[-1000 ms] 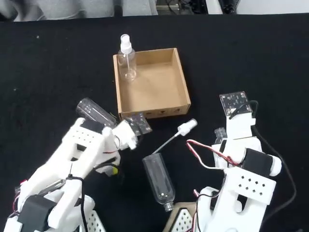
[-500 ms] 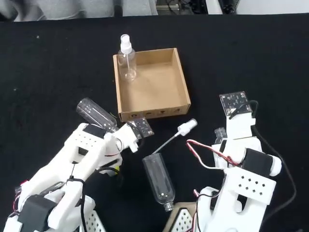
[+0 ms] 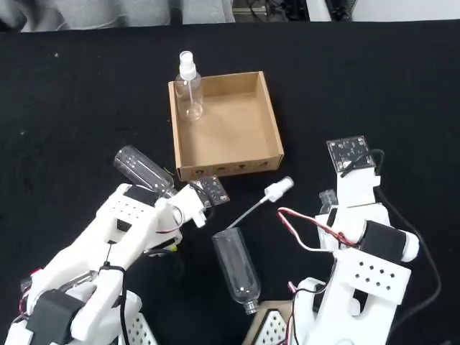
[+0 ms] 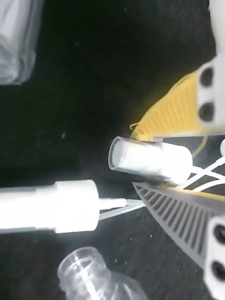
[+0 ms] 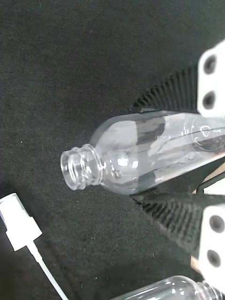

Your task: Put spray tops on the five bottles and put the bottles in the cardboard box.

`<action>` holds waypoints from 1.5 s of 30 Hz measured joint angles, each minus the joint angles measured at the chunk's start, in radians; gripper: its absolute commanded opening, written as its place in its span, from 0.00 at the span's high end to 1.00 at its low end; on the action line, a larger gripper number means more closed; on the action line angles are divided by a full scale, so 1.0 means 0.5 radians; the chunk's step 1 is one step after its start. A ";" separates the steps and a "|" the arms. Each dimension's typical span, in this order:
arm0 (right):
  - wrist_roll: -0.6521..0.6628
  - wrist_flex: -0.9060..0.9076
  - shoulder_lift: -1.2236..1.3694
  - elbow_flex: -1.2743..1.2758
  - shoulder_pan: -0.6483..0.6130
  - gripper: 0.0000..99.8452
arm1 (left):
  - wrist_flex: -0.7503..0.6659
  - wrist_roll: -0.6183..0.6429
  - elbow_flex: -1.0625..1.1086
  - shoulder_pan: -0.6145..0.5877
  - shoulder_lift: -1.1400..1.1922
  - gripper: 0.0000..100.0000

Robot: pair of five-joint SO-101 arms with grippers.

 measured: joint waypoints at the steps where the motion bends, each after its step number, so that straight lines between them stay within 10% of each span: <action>1: 0.000 0.000 0.000 0.000 0.000 0.90 | 0.040 0.000 -0.028 0.000 0.000 0.93; 28: 0.000 0.000 0.000 0.025 0.000 0.90 | 0.893 0.267 -1.031 -0.003 0.003 0.97; 45: 0.000 0.000 0.000 0.025 0.000 0.90 | 0.927 0.681 -1.396 -0.003 0.003 0.96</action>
